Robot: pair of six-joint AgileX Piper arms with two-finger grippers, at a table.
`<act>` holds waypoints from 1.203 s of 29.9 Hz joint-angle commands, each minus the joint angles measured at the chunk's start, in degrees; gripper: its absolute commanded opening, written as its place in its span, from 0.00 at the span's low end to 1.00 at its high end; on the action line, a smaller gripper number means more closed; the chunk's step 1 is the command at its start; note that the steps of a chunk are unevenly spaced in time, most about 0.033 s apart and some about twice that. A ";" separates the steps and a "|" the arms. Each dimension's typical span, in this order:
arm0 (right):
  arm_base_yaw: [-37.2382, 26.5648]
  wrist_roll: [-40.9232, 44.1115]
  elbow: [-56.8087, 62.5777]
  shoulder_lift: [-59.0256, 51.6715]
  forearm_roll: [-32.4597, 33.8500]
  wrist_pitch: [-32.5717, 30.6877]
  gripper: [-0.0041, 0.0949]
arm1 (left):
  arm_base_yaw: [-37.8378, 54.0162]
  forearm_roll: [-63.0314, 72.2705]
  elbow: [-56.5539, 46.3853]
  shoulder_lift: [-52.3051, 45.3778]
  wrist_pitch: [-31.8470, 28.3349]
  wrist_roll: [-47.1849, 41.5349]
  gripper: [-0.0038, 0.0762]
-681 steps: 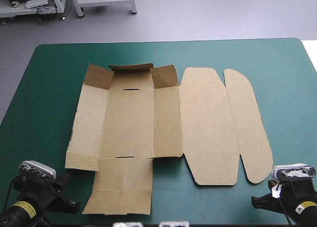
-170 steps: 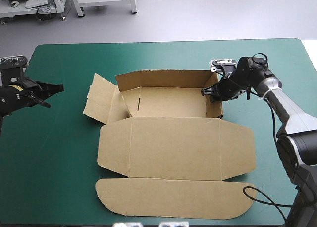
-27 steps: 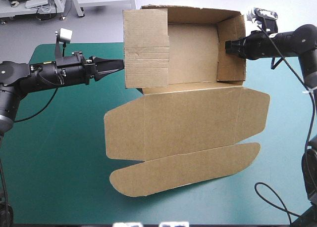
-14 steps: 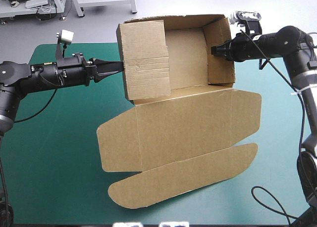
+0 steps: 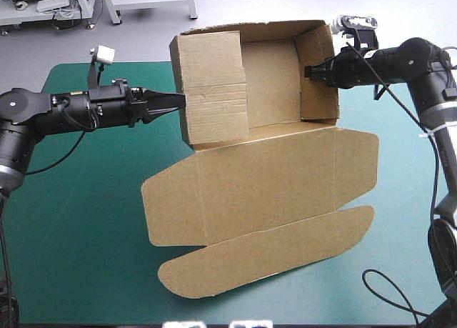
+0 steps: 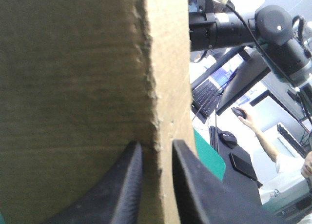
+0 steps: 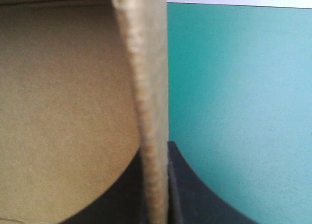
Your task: Fold the box
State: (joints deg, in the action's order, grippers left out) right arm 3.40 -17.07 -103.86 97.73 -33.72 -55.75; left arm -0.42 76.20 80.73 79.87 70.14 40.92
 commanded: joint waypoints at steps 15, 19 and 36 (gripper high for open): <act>0.65 1.21 -1.88 -2.66 -2.43 3.17 0.05 | -1.10 -4.57 1.83 -1.89 -2.55 -1.49 0.58; 3.44 2.55 -1.88 -2.66 2.50 3.67 0.05 | -1.10 -5.59 1.83 -1.89 -6.03 -4.23 0.58; 13.37 7.87 -1.88 -2.66 7.10 8.98 0.05 | -1.10 -27.02 1.83 -1.76 -14.56 -14.86 0.51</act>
State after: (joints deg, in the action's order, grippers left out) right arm 15.21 -10.51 -103.81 98.02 -22.18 -49.98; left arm -1.05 50.08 80.73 79.87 59.37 29.31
